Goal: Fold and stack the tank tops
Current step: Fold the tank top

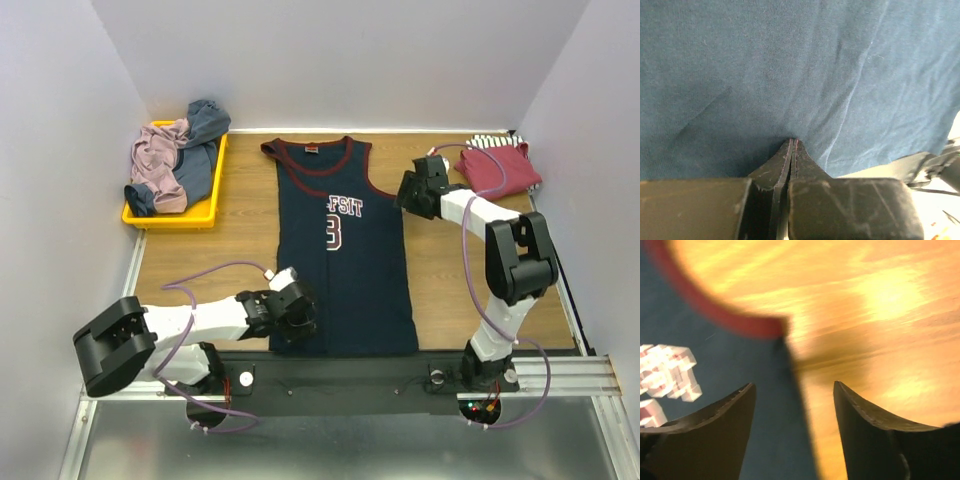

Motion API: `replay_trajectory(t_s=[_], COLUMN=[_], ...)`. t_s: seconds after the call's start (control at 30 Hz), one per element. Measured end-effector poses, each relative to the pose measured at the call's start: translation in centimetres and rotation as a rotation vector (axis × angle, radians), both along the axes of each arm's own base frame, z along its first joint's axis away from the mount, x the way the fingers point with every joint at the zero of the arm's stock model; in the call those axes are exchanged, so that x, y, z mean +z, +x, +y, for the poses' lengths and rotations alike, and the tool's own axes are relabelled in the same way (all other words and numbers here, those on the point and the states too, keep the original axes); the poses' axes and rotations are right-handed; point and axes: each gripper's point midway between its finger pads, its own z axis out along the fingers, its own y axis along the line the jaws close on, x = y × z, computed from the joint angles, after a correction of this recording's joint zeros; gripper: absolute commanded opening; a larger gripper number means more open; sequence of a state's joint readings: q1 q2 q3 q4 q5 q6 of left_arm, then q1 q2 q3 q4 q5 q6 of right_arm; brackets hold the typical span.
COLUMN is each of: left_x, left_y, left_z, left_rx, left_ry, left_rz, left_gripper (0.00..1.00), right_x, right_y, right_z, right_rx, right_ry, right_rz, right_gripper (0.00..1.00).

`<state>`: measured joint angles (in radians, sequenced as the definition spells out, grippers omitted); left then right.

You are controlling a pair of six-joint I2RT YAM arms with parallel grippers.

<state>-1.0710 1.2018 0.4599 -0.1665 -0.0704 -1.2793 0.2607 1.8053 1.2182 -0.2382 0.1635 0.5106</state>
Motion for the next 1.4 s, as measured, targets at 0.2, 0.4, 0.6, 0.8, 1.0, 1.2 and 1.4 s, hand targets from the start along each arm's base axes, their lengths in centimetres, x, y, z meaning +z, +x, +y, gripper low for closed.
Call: replay_trajectory(t_s=[0.2,0.4,0.6,0.8,1.0,1.2,1.4], left_x=[0.4,4.5,11.1,11.0,6.8,4.6,4.8], left_y=[-1.5,-0.4,2.3,2.8,0.4,-1.5,-2.8], left_z=[3.0,2.8,-2.0,-10.9,-18.4,-20.2,-22.3], left_rx=[-0.031,-0.086,-0.185,-0.357,-0.464,-0.487,-0.509], left_ry=[0.122,0.135,0.024,0.058,0.151,0.233,0.261], left_rz=[0.032,-0.054,-0.222,-0.292,-0.297,-0.294,-0.315], left_gripper=[0.2,0.34,0.34,0.34,0.41,0.42,0.41], right_x=[-3.9,-2.6,-2.6,-2.7,-3.0,-2.2,-1.3], right_y=[1.0,2.3,2.2,2.0,1.7,1.9,2.1], right_z=[-2.2,-1.6,-1.2,-1.0,-1.2,-1.8,-2.2], right_rx=[-0.009,0.024,0.044,0.057,0.06,0.048,0.047], right_ry=[-0.004,0.032,0.048,0.051,0.055,0.059,0.079], right_rz=[0.083,0.043,0.046,0.052,0.061,0.043,0.026], right_gripper=[0.62,0.58,0.44,0.42,0.42,0.42,0.42])
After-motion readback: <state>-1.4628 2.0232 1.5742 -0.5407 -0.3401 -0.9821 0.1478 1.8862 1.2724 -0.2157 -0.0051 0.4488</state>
